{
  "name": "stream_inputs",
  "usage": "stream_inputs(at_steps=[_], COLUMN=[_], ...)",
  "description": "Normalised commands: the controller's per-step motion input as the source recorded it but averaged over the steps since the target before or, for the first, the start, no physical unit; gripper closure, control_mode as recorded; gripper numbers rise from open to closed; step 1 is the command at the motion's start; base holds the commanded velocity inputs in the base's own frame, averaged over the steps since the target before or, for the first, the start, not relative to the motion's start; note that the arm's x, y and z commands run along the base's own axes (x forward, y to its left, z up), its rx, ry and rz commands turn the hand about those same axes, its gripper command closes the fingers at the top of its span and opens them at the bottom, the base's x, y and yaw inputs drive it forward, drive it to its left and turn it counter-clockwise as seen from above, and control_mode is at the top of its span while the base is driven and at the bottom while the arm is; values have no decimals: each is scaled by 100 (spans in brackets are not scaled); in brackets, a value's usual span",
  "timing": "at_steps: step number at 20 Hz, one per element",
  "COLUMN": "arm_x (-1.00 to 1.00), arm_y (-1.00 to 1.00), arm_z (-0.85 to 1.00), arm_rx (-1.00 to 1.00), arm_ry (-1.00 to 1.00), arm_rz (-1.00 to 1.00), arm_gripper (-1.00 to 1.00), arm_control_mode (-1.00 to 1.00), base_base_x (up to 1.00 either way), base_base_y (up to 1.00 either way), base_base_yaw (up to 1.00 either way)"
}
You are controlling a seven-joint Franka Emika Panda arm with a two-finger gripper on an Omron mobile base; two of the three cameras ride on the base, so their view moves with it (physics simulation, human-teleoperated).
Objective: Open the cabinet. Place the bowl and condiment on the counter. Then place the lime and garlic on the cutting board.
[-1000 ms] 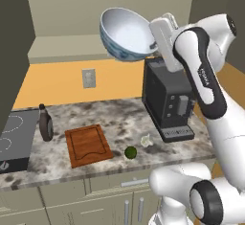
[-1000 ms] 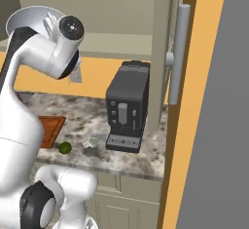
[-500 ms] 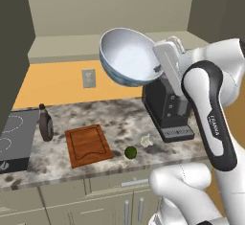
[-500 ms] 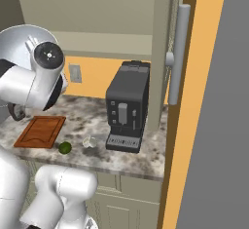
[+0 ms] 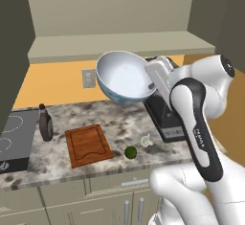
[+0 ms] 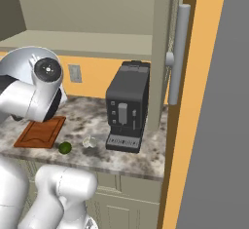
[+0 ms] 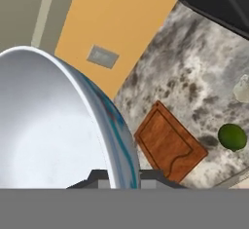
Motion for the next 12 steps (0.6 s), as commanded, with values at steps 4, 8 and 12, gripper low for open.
stream_inputs(at_steps=[4,8,12], arm_x=[13,14,30], arm_y=[9,6,1], arm_z=[-46,-36,-19], arm_rx=[-4,-3,-1], arm_ry=[11,11,7], arm_rz=[-2,-2,-3], arm_gripper=[100,100,100], arm_control_mode=[-100,-100,-100], base_base_x=[0,0,0], base_base_y=[0,0,0], base_base_yaw=[0,0,0])
